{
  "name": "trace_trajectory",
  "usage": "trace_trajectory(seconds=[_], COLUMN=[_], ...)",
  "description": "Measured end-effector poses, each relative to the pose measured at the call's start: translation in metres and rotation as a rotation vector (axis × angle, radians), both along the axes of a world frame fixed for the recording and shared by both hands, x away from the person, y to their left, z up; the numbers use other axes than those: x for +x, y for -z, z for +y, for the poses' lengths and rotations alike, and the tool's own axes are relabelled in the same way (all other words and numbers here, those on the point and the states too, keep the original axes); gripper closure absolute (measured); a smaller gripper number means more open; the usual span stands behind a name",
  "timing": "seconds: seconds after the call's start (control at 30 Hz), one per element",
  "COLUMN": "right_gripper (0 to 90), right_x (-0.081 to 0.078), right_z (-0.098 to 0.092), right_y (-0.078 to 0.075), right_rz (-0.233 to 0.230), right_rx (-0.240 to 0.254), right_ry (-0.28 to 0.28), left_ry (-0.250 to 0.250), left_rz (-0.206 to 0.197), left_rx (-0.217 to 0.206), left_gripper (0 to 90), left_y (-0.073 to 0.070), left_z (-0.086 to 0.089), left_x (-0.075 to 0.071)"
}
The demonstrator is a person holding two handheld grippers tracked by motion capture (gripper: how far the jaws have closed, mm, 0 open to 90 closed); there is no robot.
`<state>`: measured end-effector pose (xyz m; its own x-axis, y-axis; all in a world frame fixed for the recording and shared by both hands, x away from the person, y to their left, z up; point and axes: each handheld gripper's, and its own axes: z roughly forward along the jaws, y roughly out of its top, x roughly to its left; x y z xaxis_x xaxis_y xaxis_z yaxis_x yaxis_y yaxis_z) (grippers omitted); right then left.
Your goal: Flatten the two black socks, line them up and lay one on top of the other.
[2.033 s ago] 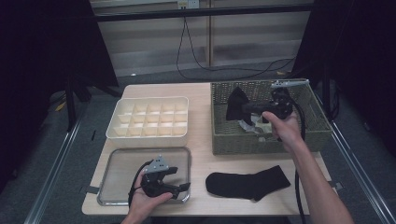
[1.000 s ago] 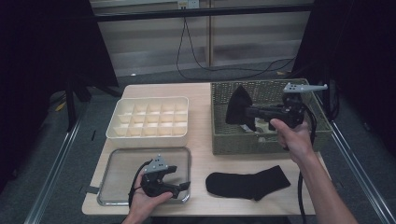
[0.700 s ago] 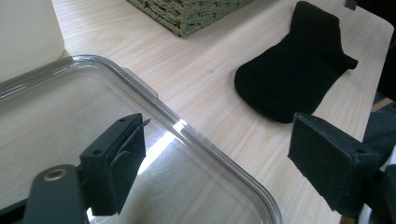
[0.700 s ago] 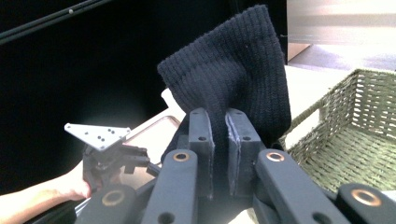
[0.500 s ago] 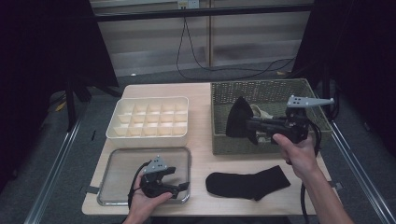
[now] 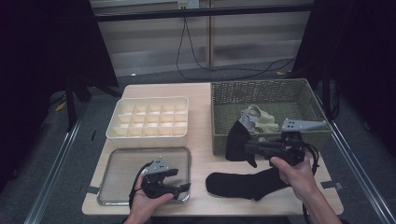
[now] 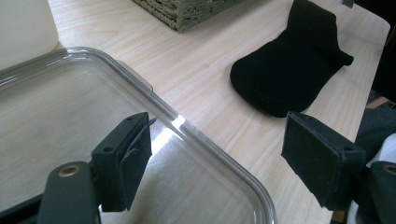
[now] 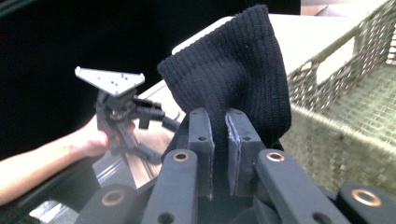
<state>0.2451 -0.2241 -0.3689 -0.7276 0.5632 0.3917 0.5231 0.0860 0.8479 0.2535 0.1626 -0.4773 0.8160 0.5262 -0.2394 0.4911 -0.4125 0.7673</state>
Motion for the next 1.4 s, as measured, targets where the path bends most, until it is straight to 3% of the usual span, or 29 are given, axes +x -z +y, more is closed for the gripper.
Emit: trace_trajectory(seconds=[0.1,0.37,0.5,0.63,0.7,0.97,1.2,1.4], right_gripper=[81.9,81.9,81.9,81.9,81.8,81.5,80.1,71.3], right_x=[-0.002,-0.003,-0.002,-0.002,-0.002,0.001,0.004,0.004], right_z=[0.004,0.016,0.026,0.030,0.033,0.047,0.053,0.055], right_y=[0.010,0.035,0.054,0.061,0.064,0.076,0.092,0.099], right_rz=[0.021,0.079,0.125,0.141,0.152,0.173,0.194,0.204], right_rx=[-0.002,-0.043,-0.081,-0.091,-0.091,-0.108,-0.162,-0.230], right_ry=[-0.012,-0.048,-0.064,-0.073,-0.081,-0.112,-0.120,-0.118], left_ry=[0.018,0.072,0.112,0.143,0.156,0.161,0.162,0.188], left_rz=[0.000,-0.018,-0.025,-0.020,-0.016,-0.004,0.001,-0.002], left_rx=[0.021,0.017,0.006,-0.012,-0.035,-0.034,-0.031,-0.022], left_gripper=[25.5,31.2,37.9,42.5,45.4,46.4,54.7,61.3], left_y=[0.001,-0.008,-0.010,-0.012,-0.012,-0.007,-0.003,-0.002], left_z=[-0.007,-0.032,-0.046,-0.058,-0.060,-0.060,-0.065,-0.075], left_x=[0.004,0.012,0.017,0.020,0.020,0.017,0.021,0.019])
